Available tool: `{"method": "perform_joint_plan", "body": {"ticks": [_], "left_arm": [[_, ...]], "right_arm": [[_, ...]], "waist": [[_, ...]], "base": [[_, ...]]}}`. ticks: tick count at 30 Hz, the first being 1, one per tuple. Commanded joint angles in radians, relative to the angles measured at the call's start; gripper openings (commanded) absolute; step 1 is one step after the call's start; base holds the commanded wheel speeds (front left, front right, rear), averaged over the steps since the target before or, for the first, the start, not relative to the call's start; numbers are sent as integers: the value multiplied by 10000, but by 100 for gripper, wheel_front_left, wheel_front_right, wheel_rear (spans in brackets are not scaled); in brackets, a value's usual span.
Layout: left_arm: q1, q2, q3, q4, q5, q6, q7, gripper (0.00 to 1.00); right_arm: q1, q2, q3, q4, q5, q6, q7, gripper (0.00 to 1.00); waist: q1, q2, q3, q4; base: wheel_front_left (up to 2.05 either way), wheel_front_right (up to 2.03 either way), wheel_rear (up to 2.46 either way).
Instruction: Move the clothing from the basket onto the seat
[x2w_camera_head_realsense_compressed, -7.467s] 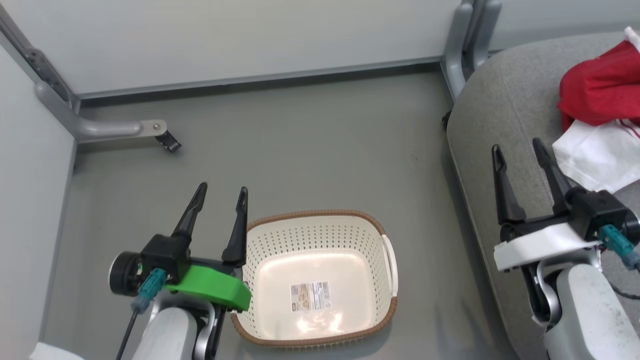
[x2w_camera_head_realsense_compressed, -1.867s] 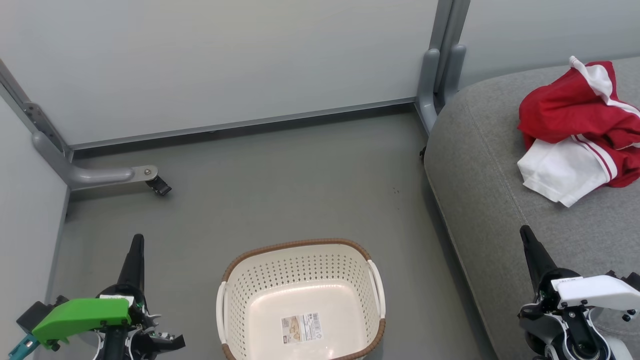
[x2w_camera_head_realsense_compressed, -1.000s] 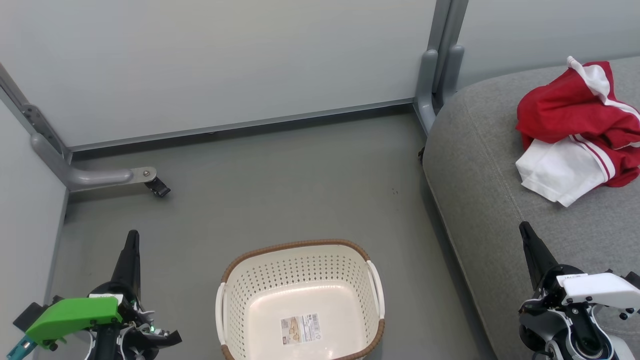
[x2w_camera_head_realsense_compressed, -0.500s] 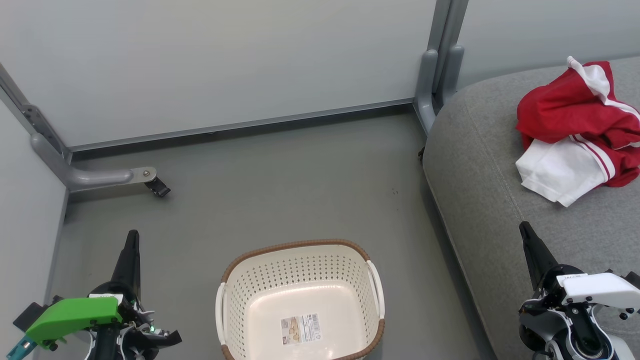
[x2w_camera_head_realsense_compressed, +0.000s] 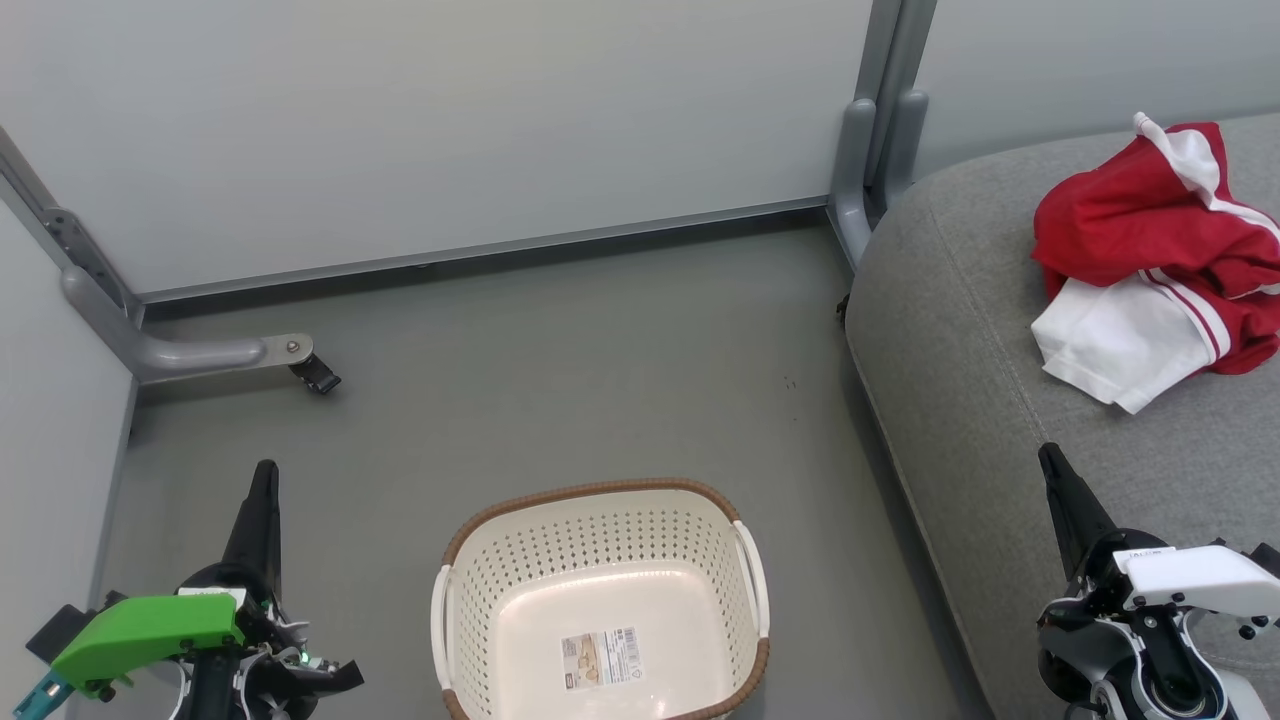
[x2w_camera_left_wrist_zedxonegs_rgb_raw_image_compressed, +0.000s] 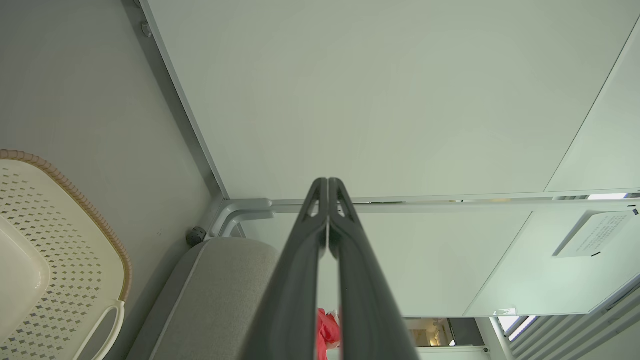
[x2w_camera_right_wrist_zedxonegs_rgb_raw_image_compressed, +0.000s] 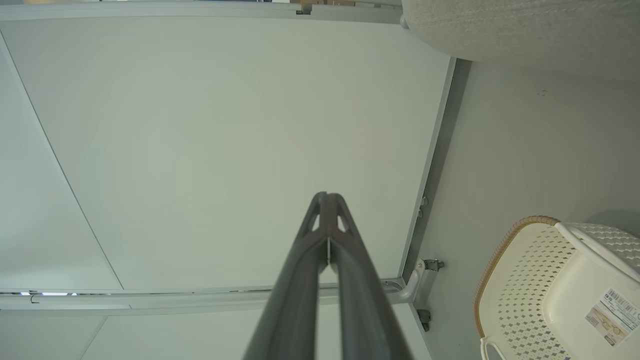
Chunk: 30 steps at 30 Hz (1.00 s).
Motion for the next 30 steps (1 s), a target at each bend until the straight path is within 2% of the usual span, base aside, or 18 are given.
{"method": "perform_joint_plan", "body": {"ticks": [1,30], "left_arm": [[-115,8,23,-31,-39,-57,36,0],[-114,8,22,-32,-40,-50,34,0]], "right_arm": [[-48,-60,-23,13,41,-3,16,0],[-47,-60,-22,13,42,-3,15,0]], "waist": [[0,0,0,0],[0,0,0,0]], "base": [[0,0,0],[0,0,0]]}}
